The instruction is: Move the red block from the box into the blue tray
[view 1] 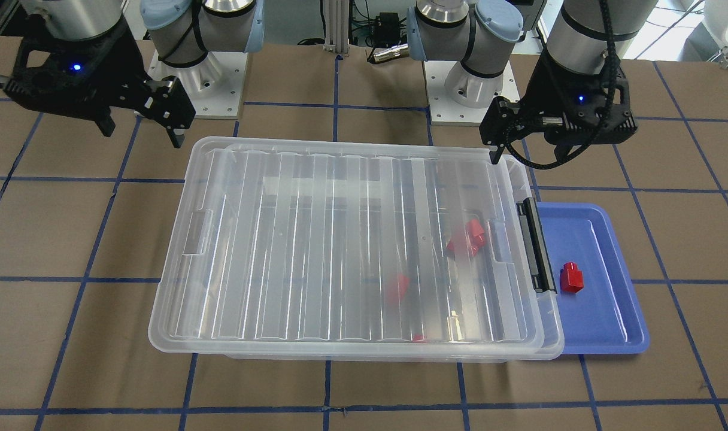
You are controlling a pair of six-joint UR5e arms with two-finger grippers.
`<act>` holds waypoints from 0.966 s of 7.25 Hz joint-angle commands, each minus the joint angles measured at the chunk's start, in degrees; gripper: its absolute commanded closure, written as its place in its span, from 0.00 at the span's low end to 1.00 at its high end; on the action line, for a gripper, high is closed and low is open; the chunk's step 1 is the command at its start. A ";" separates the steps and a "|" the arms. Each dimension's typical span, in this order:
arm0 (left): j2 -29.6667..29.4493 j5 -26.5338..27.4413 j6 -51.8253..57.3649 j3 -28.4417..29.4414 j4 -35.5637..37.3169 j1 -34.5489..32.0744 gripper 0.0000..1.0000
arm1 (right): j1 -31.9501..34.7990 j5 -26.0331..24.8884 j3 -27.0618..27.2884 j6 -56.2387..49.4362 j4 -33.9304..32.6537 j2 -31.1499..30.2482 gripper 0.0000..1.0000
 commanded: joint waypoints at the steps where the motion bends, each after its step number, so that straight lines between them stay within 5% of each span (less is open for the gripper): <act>1: 0.23 -0.02 0.09 0.05 0.11 0.00 0.00 | 2.07 0.17 -0.08 0.89 -1.87 0.52 0.00; 7: 0.05 -0.20 -0.27 0.05 0.64 0.00 0.00 | -0.83 5.36 -1.13 -3.59 -3.38 1.49 0.00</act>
